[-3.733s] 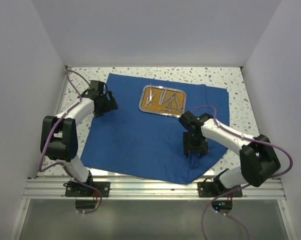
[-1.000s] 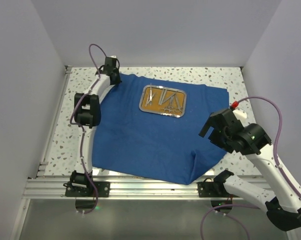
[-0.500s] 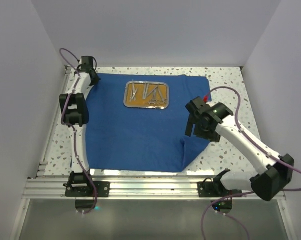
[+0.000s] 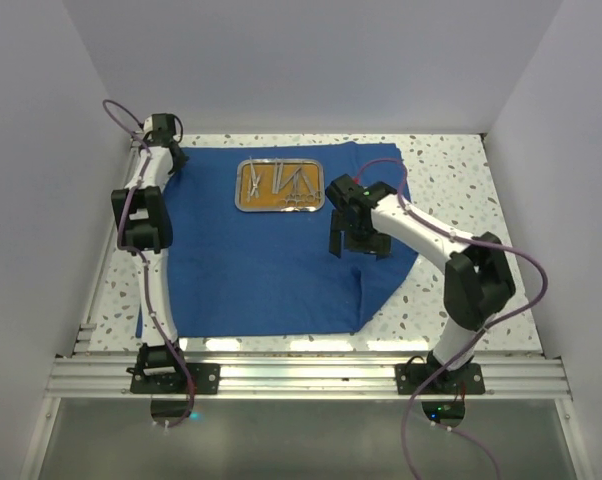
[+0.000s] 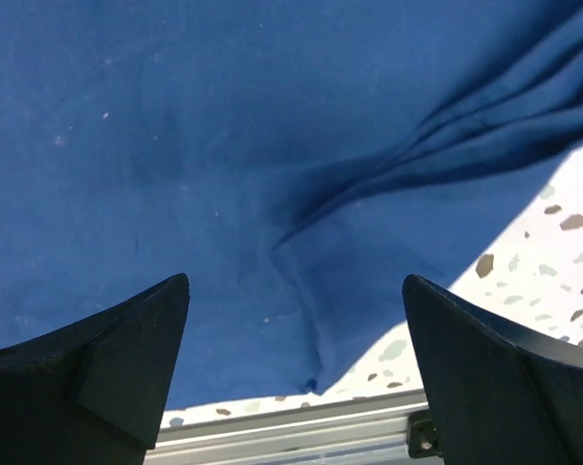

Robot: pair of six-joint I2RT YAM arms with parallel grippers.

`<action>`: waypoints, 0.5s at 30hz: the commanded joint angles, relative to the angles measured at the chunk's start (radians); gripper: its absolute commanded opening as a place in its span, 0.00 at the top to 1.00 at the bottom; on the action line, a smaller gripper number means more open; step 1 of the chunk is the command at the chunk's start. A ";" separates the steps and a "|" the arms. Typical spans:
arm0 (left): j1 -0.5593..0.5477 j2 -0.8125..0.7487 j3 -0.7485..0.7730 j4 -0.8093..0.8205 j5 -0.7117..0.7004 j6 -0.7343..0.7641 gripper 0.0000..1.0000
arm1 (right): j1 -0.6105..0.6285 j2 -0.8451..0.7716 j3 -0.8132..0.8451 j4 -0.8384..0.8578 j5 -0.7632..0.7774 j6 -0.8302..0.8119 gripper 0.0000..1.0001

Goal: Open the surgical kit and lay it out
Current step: Smooth out the surgical kit at the center of the board.

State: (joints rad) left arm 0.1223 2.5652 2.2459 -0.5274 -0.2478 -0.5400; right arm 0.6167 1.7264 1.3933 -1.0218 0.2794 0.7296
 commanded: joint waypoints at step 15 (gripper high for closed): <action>0.019 -0.053 -0.049 0.041 -0.005 -0.005 1.00 | 0.006 -0.014 -0.154 -0.009 0.067 0.017 1.00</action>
State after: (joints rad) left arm 0.1234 2.5526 2.2173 -0.5011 -0.2424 -0.5396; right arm 0.6228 1.7470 1.2640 -1.0183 0.3191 0.7322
